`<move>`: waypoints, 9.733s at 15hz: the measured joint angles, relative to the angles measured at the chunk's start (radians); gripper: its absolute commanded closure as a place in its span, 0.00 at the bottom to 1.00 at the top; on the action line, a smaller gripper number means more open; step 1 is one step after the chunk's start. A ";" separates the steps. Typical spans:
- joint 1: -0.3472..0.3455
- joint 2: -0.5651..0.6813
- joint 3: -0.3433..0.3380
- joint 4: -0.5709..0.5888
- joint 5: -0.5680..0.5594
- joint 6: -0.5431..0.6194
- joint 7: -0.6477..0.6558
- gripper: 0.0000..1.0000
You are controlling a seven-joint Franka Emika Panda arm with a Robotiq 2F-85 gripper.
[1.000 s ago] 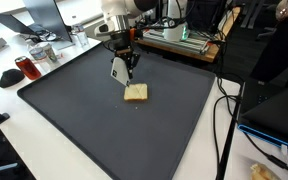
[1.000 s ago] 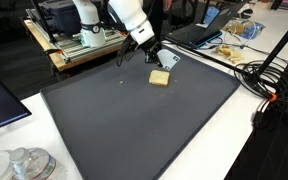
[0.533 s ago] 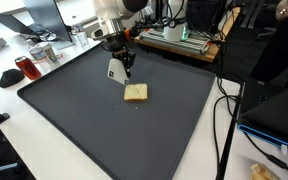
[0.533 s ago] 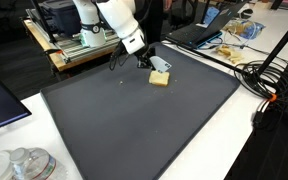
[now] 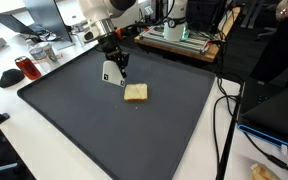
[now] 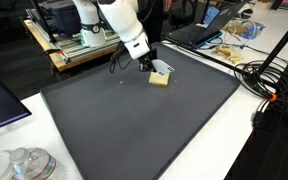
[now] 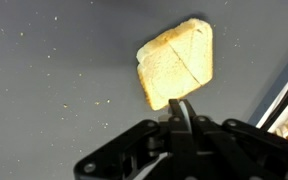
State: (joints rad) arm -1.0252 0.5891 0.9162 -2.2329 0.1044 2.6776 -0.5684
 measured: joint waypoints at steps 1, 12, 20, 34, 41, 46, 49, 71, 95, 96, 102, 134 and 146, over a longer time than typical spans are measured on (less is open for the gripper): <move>0.035 0.000 -0.029 0.025 0.000 -0.025 0.000 0.99; 0.581 0.002 -0.477 0.346 0.009 -0.321 0.002 0.99; 0.883 0.033 -0.697 0.517 -0.008 -0.483 0.052 0.99; 1.139 0.021 -0.812 0.534 -0.299 -0.521 0.271 0.99; 1.192 -0.049 -0.846 0.487 -0.454 -0.617 0.361 0.99; 1.196 -0.106 -0.847 0.416 -0.528 -0.690 0.389 0.99; 1.196 -0.122 -0.847 0.380 -0.556 -0.726 0.394 0.99; 1.170 0.003 -0.849 0.404 -0.563 -0.831 0.310 0.99; 1.154 0.183 -0.840 0.655 -0.545 -1.050 0.149 0.99; 1.154 0.187 -0.839 0.661 -0.546 -1.055 0.147 0.99; 1.153 0.193 -0.837 0.668 -0.544 -1.063 0.146 0.99; 1.063 0.109 -0.837 0.511 -0.484 -0.968 0.144 0.99; 1.042 0.056 -0.868 0.402 -0.492 -0.966 0.144 0.99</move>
State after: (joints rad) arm 0.0170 0.6446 0.0487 -1.8306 -0.3876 1.7115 -0.4242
